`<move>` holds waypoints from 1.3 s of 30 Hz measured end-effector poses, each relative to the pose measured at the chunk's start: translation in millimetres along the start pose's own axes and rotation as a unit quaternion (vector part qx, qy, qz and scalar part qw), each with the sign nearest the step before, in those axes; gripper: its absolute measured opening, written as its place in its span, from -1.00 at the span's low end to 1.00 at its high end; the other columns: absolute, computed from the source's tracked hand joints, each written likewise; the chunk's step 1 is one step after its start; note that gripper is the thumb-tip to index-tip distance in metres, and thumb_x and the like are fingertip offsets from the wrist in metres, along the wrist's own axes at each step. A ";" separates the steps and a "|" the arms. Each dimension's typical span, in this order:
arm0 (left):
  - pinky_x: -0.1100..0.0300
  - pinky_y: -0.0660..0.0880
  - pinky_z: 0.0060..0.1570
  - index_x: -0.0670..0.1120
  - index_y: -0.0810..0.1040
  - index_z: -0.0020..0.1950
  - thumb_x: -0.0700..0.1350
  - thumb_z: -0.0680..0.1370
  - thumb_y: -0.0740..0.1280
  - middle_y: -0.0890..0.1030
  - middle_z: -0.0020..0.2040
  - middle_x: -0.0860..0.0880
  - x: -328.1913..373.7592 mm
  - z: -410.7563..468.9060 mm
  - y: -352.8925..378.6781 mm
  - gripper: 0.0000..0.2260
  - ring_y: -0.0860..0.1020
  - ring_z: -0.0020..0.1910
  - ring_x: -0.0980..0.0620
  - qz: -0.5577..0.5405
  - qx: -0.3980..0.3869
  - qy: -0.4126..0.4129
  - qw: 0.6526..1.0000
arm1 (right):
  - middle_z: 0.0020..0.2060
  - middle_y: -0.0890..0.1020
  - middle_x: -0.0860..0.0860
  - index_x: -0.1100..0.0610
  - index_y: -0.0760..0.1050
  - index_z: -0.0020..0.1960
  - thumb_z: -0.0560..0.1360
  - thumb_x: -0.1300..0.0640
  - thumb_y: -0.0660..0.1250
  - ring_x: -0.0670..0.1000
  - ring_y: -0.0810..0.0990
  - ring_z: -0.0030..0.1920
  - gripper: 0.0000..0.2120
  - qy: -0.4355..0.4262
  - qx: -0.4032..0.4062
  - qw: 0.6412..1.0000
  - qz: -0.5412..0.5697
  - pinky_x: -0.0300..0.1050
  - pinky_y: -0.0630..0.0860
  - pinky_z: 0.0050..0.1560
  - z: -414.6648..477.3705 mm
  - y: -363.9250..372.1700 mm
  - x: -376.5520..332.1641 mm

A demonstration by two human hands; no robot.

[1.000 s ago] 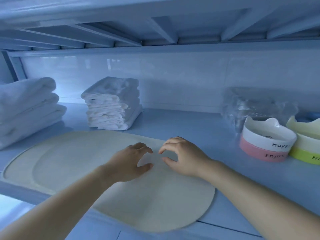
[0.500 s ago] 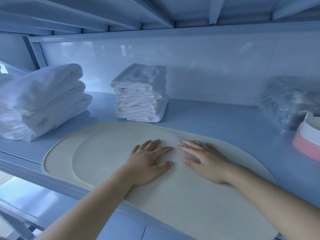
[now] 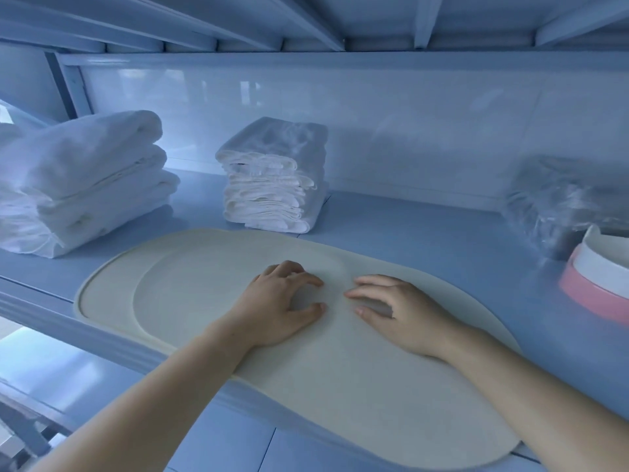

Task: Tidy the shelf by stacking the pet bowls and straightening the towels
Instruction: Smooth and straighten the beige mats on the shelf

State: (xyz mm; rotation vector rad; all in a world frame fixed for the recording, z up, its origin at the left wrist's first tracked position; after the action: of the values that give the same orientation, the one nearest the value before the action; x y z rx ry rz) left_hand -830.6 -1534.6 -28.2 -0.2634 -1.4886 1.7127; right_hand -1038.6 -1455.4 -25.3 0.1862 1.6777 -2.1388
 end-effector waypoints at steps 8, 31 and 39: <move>0.32 0.14 0.37 0.14 0.37 0.34 0.11 0.54 0.22 0.31 0.41 0.09 -23.8 -20.5 -17.2 -0.64 0.30 0.37 0.12 -0.016 -0.086 0.091 0.992 | 0.19 0.53 -0.11 -0.03 0.54 0.15 0.51 -0.11 0.23 -0.12 0.46 0.21 -0.71 0.031 -0.049 0.997 -0.054 -0.23 0.34 0.23 -5.7 -10.0 -38.8; 0.37 0.29 0.23 0.24 0.56 0.12 0.23 0.44 0.32 0.49 0.26 0.20 -146.2 -70.8 -99.4 -0.72 0.43 0.22 0.24 -0.013 -0.131 0.239 0.962 | 0.20 0.48 -0.24 -0.11 0.53 0.14 0.37 -0.28 0.32 -0.21 0.41 0.22 -0.58 0.104 -0.007 0.992 -0.063 -0.27 0.33 0.23 25.3 64.0 -191.5; 0.17 0.43 -0.16 0.05 0.51 0.16 0.01 0.60 0.11 0.61 0.02 0.09 -143.6 -74.9 -94.7 -0.76 0.55 -0.05 -0.01 0.082 -0.031 0.310 0.947 | 0.00 0.65 -0.15 0.03 0.63 -0.03 0.47 -0.04 0.29 -0.21 0.52 0.05 -0.78 0.097 0.054 0.992 -0.054 -0.20 0.46 0.10 24.5 69.3 -199.3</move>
State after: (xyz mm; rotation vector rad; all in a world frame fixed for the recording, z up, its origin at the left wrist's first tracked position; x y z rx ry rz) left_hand -650.2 -1584.4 -14.2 -0.8927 -1.0673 1.5088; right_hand -826.9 -1444.5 -10.9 0.3540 1.7140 -2.3594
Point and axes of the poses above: each hand's wrist, its own z-axis towards the middle knuckle, its own y-axis out of the palm, x = y × z, the point moved 1 cm from there along z, towards the middle knuckle
